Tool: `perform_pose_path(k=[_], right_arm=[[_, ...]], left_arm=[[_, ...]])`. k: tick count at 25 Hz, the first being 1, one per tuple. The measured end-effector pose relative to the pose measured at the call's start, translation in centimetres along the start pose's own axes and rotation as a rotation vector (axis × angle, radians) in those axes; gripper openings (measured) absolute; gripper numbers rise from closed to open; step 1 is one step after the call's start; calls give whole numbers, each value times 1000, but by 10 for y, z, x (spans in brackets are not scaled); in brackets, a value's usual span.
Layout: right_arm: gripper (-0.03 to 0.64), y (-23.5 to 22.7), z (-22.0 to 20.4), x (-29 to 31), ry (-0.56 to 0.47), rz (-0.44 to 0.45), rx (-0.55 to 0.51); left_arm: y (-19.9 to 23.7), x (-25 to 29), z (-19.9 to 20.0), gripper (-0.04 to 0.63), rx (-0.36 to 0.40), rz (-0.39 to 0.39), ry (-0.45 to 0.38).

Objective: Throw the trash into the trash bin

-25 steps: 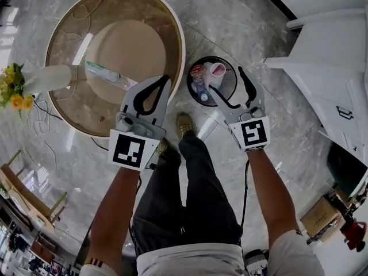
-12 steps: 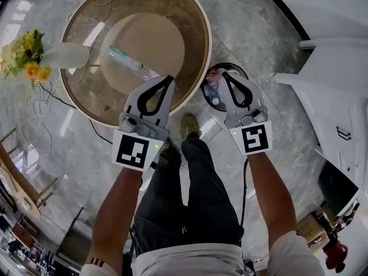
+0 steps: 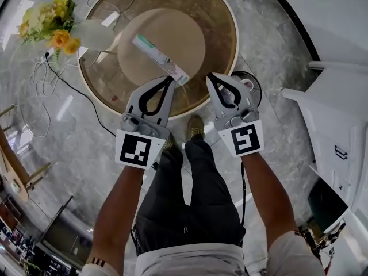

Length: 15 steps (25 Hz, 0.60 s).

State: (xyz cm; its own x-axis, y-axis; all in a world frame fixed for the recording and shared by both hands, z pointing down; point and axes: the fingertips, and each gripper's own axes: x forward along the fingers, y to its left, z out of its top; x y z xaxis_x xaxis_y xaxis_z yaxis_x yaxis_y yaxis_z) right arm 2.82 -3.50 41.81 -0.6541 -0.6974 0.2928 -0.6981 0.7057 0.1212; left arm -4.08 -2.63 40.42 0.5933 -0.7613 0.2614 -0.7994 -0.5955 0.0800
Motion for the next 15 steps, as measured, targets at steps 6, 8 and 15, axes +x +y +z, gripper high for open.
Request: perform_pose_path(k=[6,8,15], right_arm=[[-2,35,12,35,3,76,-7],[-2,45,12,47,13,96,-7],[0,63,0,82,56,129,9]], left_arm=[[26,-15,-3,0,-14,49,-6],[33,-20,-5,0,-16,57,-5],[58,-30,-17,0,-30,81,4]])
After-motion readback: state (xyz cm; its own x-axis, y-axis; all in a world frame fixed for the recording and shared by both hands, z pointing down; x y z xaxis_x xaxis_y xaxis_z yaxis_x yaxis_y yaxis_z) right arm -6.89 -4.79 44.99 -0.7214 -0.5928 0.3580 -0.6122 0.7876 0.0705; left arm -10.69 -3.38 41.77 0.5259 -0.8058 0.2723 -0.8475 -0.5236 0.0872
